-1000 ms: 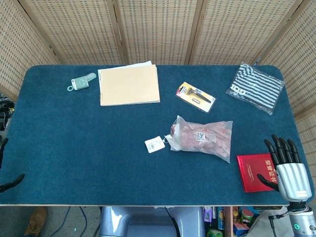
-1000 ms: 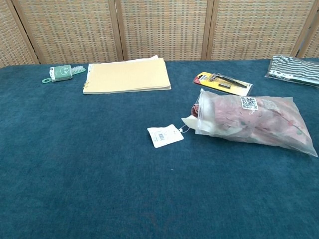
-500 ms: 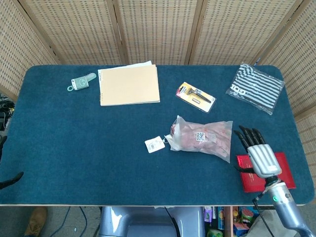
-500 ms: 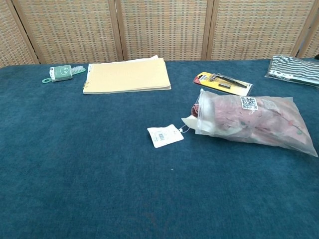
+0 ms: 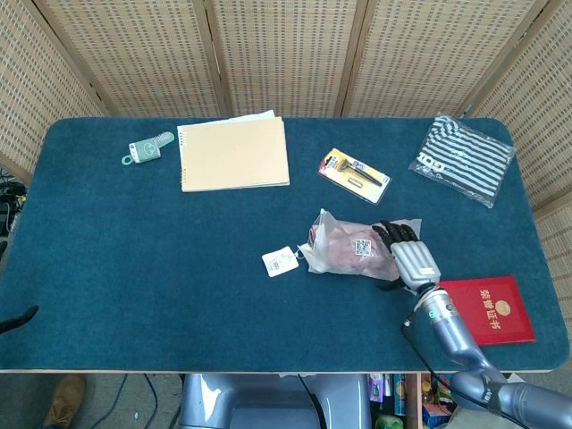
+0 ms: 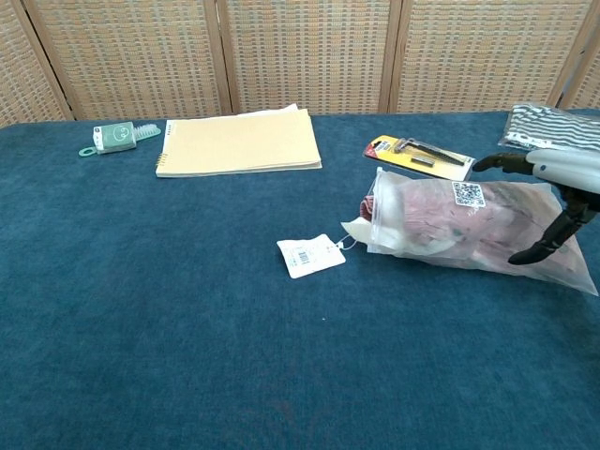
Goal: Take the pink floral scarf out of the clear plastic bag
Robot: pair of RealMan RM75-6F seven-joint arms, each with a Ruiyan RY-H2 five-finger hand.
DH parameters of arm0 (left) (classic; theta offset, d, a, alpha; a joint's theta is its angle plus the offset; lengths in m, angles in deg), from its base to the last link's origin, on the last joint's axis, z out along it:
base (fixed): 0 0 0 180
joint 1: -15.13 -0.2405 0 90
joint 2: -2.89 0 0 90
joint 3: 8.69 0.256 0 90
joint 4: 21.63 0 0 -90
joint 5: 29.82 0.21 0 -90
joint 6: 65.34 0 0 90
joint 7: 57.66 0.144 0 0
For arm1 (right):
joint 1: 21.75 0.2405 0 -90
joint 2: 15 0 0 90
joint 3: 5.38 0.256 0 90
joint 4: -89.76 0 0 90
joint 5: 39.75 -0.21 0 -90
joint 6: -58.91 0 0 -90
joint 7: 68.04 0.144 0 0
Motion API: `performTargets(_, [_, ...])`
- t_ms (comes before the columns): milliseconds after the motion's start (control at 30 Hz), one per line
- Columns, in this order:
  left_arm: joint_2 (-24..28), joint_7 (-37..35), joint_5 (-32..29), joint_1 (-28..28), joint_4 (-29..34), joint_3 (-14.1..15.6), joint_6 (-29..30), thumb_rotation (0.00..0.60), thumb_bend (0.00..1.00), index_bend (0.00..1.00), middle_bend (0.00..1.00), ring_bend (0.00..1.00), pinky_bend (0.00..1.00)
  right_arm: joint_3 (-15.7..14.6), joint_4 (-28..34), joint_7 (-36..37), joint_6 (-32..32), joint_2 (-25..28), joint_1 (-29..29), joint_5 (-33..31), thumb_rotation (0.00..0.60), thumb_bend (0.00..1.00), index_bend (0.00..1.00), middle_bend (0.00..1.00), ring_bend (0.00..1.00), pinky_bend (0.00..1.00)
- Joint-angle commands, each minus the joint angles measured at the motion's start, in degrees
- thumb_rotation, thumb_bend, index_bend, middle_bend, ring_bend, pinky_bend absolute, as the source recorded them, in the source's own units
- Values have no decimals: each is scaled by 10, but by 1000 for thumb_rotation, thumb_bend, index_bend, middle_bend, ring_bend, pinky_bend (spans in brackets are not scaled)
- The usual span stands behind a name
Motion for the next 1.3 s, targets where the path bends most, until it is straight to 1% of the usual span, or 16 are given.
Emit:
performTargets(33, [-1,0,-5,3,-3,-3,-6,600,156,0,0,0,0,10,-24,-13,25,-24,20,-26,600,0,0,0,0,0])
performTargets(367, [-8,13,-19,8,-8,-9,-23,600,156,0,0,0,0,26,-118,-58,62,-78,69,-75,600,0,0,4,0,0])
performTargets(433, [-9,15,-20,9,-8,-10,-24,600,156,0,0,0,0,29,-130,-55,67,-85,73,-80,600,0,5,53,8,1])
performTargets(500, [-10,17,-22,10,-9,-11,-27,600,156,0,0,0,0,29,-144,-50,71,-92,77,-76,600,0,79,160,85,59])
performTargets(567, [-11,19,-24,11,-9,-11,-31,600,157,0,0,0,0,27,-156,-45,73,-98,81,-66,600,0,224,294,240,202])
performTargets(600, [-12,21,-26,12,-10,-12,-34,600,156,0,0,0,0,26,-166,-38,76,-101,83,-58,600,0,264,333,285,253])
performTargets(633, [-12,21,-26,12,-10,-12,-35,600,156,0,0,0,0,24,-172,-35,78,-103,85,-52,600,4,317,387,350,340])
performTargets(700, [-13,23,-27,13,-11,-13,-37,600,156,0,0,0,0,21,-181,-24,83,-106,89,-36,600,77,409,468,445,505])
performTargets(733, [-13,24,-28,14,-11,-13,-37,600,156,0,0,0,0,20,-184,-10,87,-106,90,-23,600,159,459,508,491,587])
performTargets(800, [-14,25,-29,14,-12,-14,-38,600,156,0,0,0,0,18,-187,11,88,-104,91,-1,600,334,540,573,558,697])
performTargets(833, [-14,26,-30,15,-13,-15,-40,600,156,0,0,0,0,16,-188,22,87,-103,91,11,600,472,600,620,604,767])
performTargets(867, [-15,28,-31,17,-14,-16,-42,600,156,0,0,0,0,14,-188,45,84,-100,92,34,600,550,632,645,628,797])
performTargets(967, [-16,34,-34,21,-17,-17,-49,600,156,0,0,0,0,5,-186,94,69,-93,90,85,600,707,683,687,667,838])
performTargets(1033, [-17,40,-35,25,-19,-20,-54,600,157,0,0,0,0,-2,-189,135,49,-88,88,127,600,743,694,697,675,842])
performTargets(1167, [-9,46,-37,44,-14,-31,-72,600,159,0,0,0,0,-14,-192,208,6,-82,90,196,600,745,697,699,677,842])
performTargets(1300, [15,27,-30,87,1,-56,-123,600,159,0,0,0,0,-21,-195,248,-53,-79,98,261,600,745,697,700,677,842])
